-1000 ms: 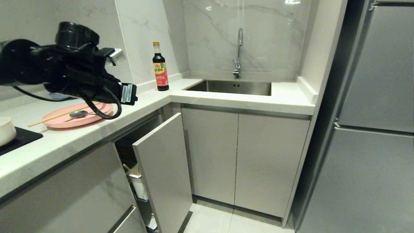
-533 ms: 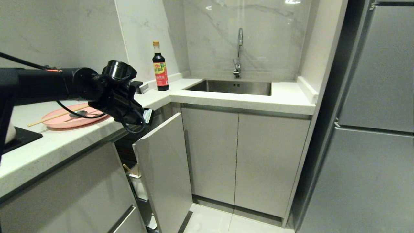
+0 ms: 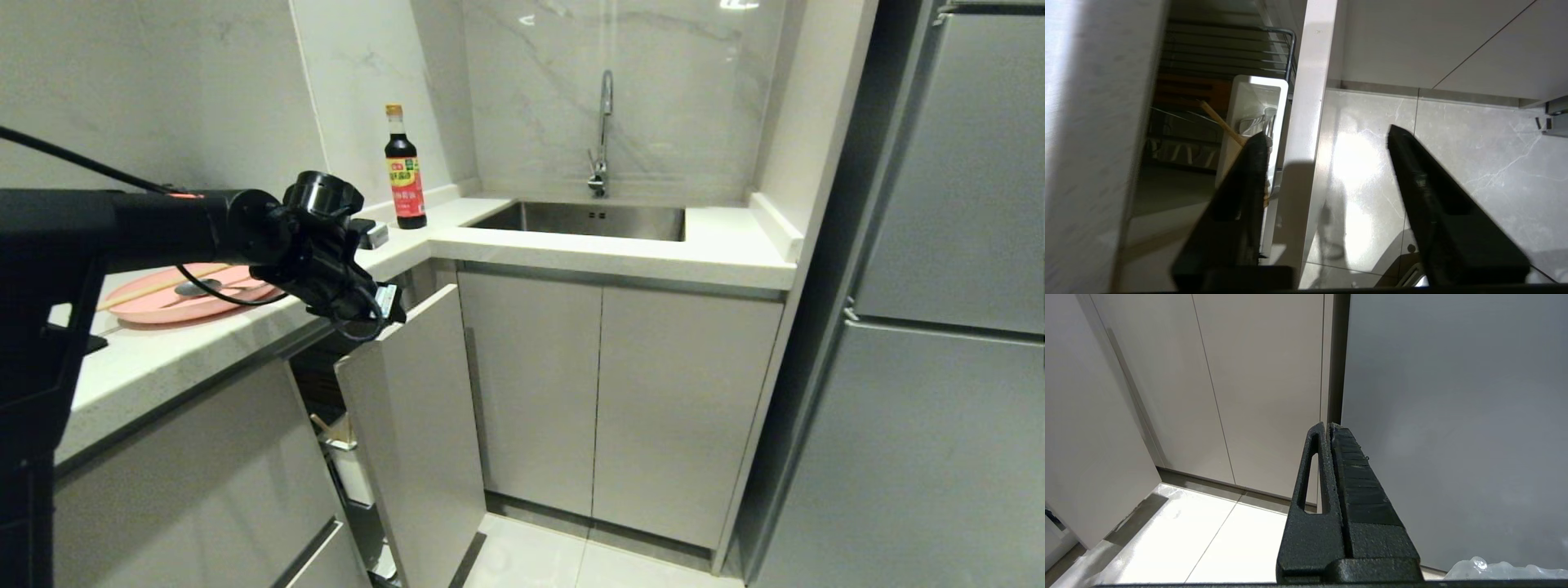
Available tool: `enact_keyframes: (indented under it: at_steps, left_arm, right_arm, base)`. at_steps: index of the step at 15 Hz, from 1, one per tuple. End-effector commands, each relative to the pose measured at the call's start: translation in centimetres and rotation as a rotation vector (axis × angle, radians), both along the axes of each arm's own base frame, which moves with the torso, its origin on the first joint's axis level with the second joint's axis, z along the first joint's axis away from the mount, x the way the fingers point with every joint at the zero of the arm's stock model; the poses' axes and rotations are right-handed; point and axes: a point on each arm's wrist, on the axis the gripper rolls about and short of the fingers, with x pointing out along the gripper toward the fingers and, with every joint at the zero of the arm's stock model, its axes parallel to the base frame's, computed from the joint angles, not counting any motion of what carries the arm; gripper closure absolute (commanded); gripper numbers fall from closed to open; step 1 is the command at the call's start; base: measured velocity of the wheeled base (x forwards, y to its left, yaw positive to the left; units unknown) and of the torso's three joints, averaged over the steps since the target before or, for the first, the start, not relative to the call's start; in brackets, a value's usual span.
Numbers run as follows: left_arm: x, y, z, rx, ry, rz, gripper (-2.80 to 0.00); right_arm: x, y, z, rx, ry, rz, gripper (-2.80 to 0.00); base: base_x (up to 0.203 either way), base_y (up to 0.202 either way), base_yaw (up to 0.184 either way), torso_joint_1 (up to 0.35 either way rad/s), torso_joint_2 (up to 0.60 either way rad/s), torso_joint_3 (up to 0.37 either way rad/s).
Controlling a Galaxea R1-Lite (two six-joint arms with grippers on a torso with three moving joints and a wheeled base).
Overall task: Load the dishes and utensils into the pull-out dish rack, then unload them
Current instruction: Open the cupboard
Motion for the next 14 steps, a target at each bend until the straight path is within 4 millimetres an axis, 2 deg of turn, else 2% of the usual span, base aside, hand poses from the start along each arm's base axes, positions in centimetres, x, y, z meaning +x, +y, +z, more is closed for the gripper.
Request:
enact_keyframes:
  at_steps: [1, 6, 9, 14]
  left_arm:
    - [1.0, -0.1, -1.8, 0.006, 0.037, 0.001, -2.8]
    - [3.3, 0.0, -3.9, 0.004, 0.042, 0.012, -2.8]
    - [3.8, -0.1, -5.0, 0.003, 0.053, 0.009, -2.8]
    - [3.9, -0.7, -5.6, -0.022, 0.064, -0.017, -2.8]
  right_arm:
    - [0.0, 0.0, 0.0, -0.001, 0.0, 0.001, 0.0]
    - [0.0, 0.0, 0.0, -0.001, 0.0, 0.001, 0.0]
    - [0.0, 0.0, 0.0, -0.001, 0.0, 0.001, 0.0]
    - [0.0, 0.0, 0.0, -0.001, 0.0, 0.001, 0.0]
  base:
    - [0.0, 0.0, 0.0, 0.0, 0.0, 0.0]
    - [0.0, 0.0, 0.0, 0.0, 0.0, 0.0]
    - [0.0, 0.0, 0.0, 0.0, 0.0, 0.0]
    - [0.0, 0.0, 0.0, 0.0, 0.0, 0.0]
